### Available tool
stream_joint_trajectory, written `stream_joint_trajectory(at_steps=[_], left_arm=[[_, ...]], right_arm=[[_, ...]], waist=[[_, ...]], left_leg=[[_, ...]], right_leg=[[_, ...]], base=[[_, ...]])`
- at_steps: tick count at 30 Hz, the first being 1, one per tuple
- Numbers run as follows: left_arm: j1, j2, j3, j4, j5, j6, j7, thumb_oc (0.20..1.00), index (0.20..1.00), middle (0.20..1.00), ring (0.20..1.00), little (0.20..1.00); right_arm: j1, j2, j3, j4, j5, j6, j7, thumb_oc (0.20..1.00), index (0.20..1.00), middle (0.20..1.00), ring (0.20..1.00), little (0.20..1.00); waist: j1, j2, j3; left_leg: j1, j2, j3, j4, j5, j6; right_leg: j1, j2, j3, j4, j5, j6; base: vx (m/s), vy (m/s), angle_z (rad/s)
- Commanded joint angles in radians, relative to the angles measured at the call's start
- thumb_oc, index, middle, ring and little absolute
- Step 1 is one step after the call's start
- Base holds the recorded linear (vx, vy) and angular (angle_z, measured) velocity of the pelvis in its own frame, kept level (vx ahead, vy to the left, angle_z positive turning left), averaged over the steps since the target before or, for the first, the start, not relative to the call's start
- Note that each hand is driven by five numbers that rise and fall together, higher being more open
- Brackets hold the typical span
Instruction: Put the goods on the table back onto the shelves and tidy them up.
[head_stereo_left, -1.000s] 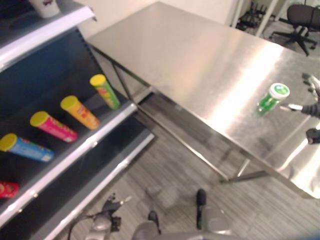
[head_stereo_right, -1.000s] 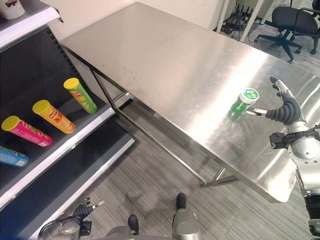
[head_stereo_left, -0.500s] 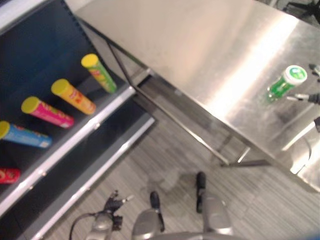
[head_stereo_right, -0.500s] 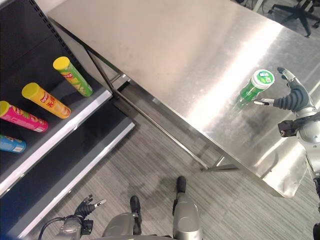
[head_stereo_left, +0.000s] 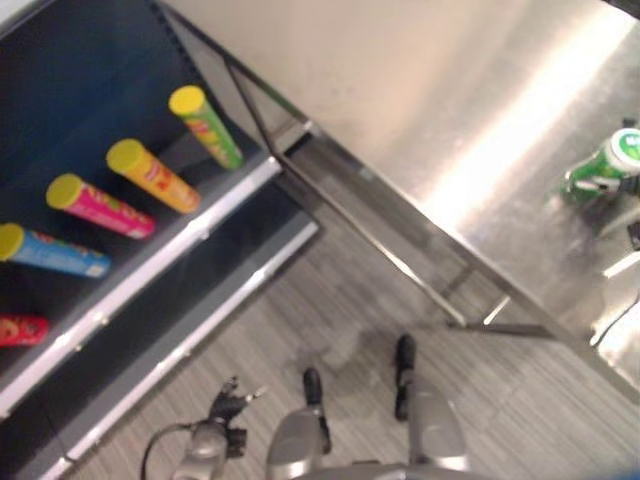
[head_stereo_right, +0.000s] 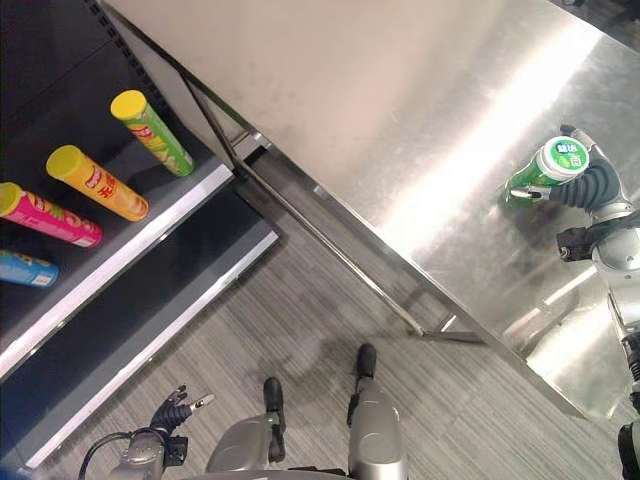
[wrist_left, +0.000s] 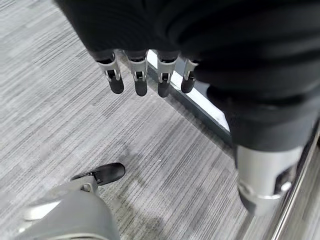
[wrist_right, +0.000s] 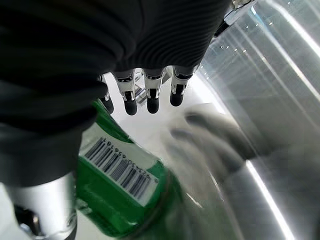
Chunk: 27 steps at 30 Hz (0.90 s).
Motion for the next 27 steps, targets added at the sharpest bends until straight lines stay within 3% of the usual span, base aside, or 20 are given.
stream_joint_trajectory(at_steps=[1, 8, 9, 10, 21, 27], left_arm=[[0.021, 0.056, -0.047, -0.042, -0.027, -0.025, 0.011, 1.000, 1.000, 1.000, 1.000, 1.000], [0.020, 0.048, -0.053, -0.047, -0.031, -0.025, 0.015, 1.000, 1.000, 1.000, 1.000, 1.000], [0.018, 0.047, -0.051, -0.043, -0.030, -0.023, 0.018, 1.000, 1.000, 1.000, 1.000, 1.000], [0.017, 0.047, -0.051, -0.041, -0.031, -0.023, 0.020, 1.000, 1.000, 1.000, 1.000, 1.000], [-0.004, 0.045, -0.044, -0.022, -0.023, -0.020, 0.028, 1.000, 1.000, 1.000, 1.000, 1.000], [-0.032, 0.037, -0.021, 0.038, -0.003, -0.010, 0.039, 1.000, 1.000, 1.000, 1.000, 1.000]], right_arm=[[-0.106, 0.000, 0.056, 0.019, 0.020, -0.029, -0.048, 1.000, 1.000, 1.000, 1.000, 1.000], [-0.104, 0.012, 0.047, 0.018, 0.003, -0.028, -0.069, 1.000, 1.000, 1.000, 1.000, 1.000], [-0.100, 0.018, 0.035, 0.019, -0.006, -0.030, -0.082, 0.319, 0.319, 0.319, 0.319, 0.319], [-0.102, 0.022, 0.031, 0.019, -0.011, -0.030, -0.091, 0.200, 0.200, 0.200, 0.200, 0.200], [-0.081, 0.054, -0.015, -0.030, -0.042, -0.040, -0.132, 0.200, 0.200, 0.200, 0.200, 0.200], [-0.025, 0.098, -0.093, -0.185, -0.048, -0.065, -0.161, 0.200, 0.200, 0.200, 0.200, 0.200]], waist=[[0.023, -0.072, -0.042], [0.024, -0.071, -0.039], [0.024, -0.071, -0.040], [0.025, -0.071, -0.040], [0.024, -0.069, -0.042], [0.015, -0.075, -0.061]], left_leg=[[-0.018, 0.061, -0.020, 0.058, -0.034, -0.072], [-0.017, 0.061, -0.025, 0.057, -0.035, -0.071], [-0.017, 0.061, -0.027, 0.057, -0.035, -0.071], [-0.017, 0.060, -0.028, 0.058, -0.036, -0.070], [-0.013, 0.060, -0.028, 0.063, -0.043, -0.069], [0.001, 0.066, -0.022, 0.071, -0.053, -0.071]], right_leg=[[0.041, -0.042, 0.073, 0.064, -0.172, 0.104], [0.044, -0.043, 0.064, 0.065, -0.174, 0.103], [0.045, -0.043, 0.062, 0.065, -0.174, 0.103], [0.045, -0.043, 0.063, 0.065, -0.174, 0.103], [0.052, -0.043, 0.061, 0.064, -0.178, 0.102], [0.067, -0.041, 0.062, 0.064, -0.186, 0.099]], base=[[0.00, 0.000, 0.00], [0.00, -0.002, 0.02], [0.00, 0.000, 0.00], [0.01, -0.008, 0.05], [0.00, -0.001, 0.03], [0.00, -0.010, 0.00]])
